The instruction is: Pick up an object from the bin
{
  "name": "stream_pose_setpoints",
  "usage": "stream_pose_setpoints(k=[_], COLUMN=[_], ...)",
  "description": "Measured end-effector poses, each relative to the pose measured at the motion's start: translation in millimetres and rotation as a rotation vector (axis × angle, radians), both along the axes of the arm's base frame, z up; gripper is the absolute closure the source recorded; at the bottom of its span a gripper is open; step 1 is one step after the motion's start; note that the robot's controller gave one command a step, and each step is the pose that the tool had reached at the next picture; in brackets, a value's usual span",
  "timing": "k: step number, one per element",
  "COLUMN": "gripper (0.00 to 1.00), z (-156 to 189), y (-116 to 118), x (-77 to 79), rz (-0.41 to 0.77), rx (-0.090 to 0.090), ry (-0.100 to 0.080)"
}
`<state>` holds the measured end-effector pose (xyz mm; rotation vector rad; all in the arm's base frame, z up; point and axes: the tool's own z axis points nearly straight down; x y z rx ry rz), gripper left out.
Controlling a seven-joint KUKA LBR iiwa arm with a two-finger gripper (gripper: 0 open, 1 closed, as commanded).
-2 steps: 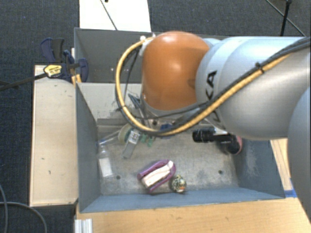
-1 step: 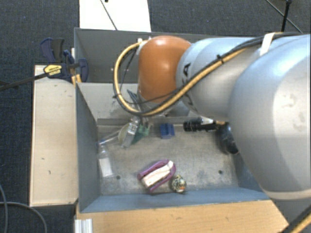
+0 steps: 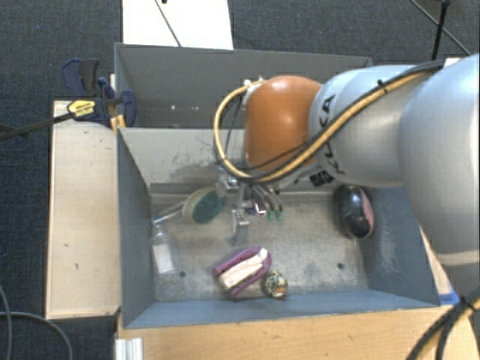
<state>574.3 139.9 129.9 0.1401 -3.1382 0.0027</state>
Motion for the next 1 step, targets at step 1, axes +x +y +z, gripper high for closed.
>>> stream_pose_setpoints(k=[1], gripper=[0.0], z=[-55.4], y=[12.4], x=[22.6], rz=[0.164], rx=[0.003], ry=[-0.015])
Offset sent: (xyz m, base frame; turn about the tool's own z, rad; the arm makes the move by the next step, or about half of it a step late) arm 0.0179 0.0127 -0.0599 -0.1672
